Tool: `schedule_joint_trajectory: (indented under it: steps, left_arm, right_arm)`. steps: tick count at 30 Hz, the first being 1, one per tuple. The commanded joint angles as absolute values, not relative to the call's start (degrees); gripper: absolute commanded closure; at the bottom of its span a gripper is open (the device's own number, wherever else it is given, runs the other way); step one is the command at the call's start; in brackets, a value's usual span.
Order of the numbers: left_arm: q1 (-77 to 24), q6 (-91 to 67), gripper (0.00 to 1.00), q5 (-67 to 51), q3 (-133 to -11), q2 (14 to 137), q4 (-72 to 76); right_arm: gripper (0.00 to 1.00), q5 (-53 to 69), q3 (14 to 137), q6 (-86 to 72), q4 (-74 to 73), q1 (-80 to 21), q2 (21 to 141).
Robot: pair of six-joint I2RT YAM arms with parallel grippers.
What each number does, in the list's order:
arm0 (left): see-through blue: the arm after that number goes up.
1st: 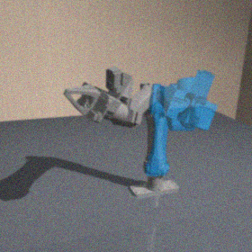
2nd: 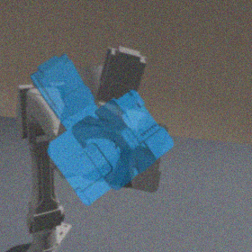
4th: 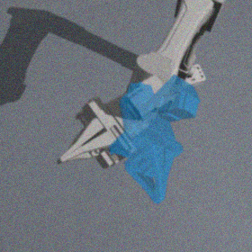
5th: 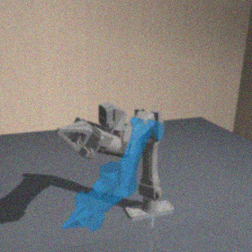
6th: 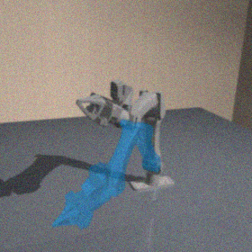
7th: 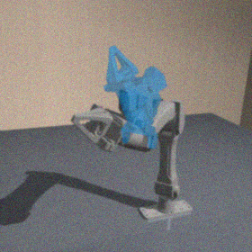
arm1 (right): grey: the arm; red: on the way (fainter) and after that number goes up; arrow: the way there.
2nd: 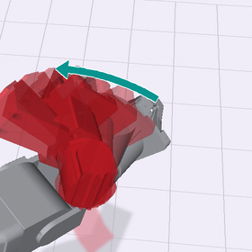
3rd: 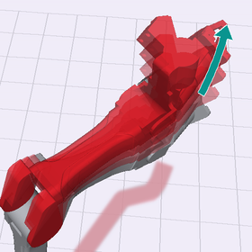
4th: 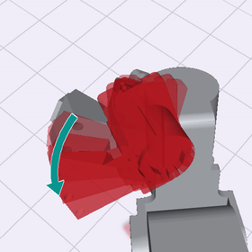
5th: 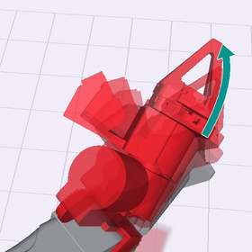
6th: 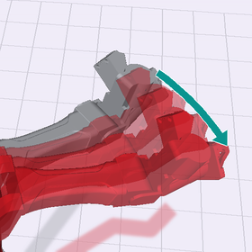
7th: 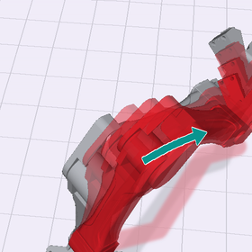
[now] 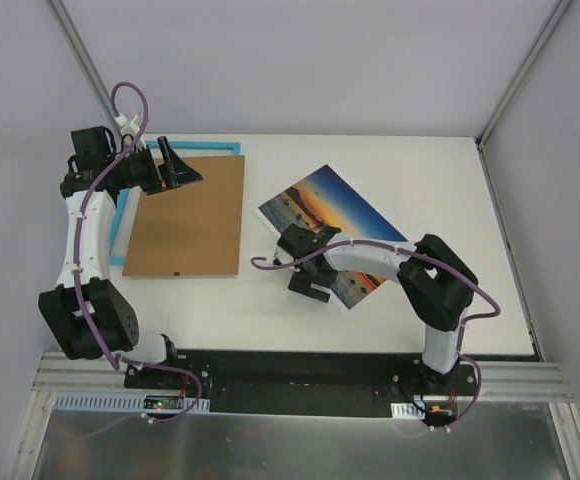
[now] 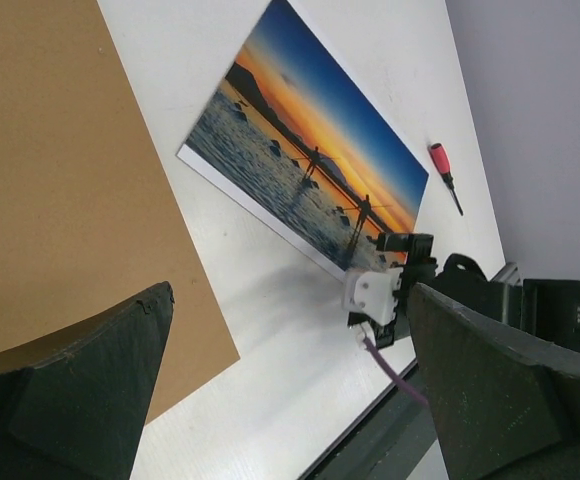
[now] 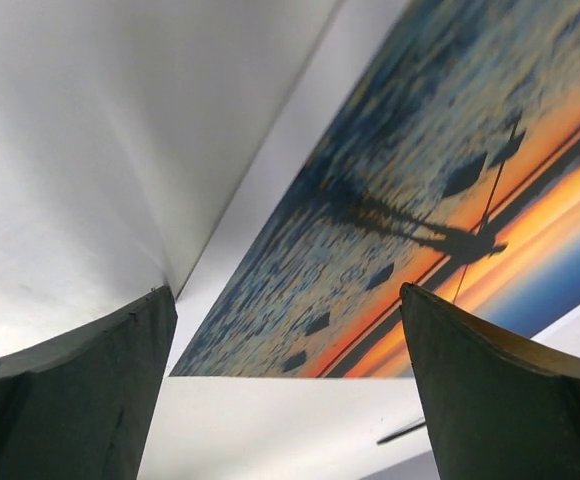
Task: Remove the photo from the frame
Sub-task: Adjust the photo at the center of the board.
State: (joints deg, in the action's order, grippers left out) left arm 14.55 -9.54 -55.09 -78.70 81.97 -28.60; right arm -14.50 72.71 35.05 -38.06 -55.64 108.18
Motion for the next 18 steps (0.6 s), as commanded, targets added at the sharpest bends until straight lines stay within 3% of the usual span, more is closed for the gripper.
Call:
schedule_joint_trajectory:
  steps: [1,9,18]
  left_arm:
    - [12.05,-8.26,0.01,-55.99,-80.07,83.75,-28.13]
    - [0.19,-7.56,0.01,-48.79,-87.44,92.36,-28.13]
    - [-11.15,-11.86,0.01,-45.26,-102.03,112.21,-28.21]
  right_arm:
    - [0.04,-15.29,68.38,37.70,-41.66,-51.08,105.30]
    - [0.04,-14.06,65.57,39.38,-41.84,-44.39,102.40]
    - [0.04,-13.01,62.32,40.08,-40.52,-39.11,99.41]
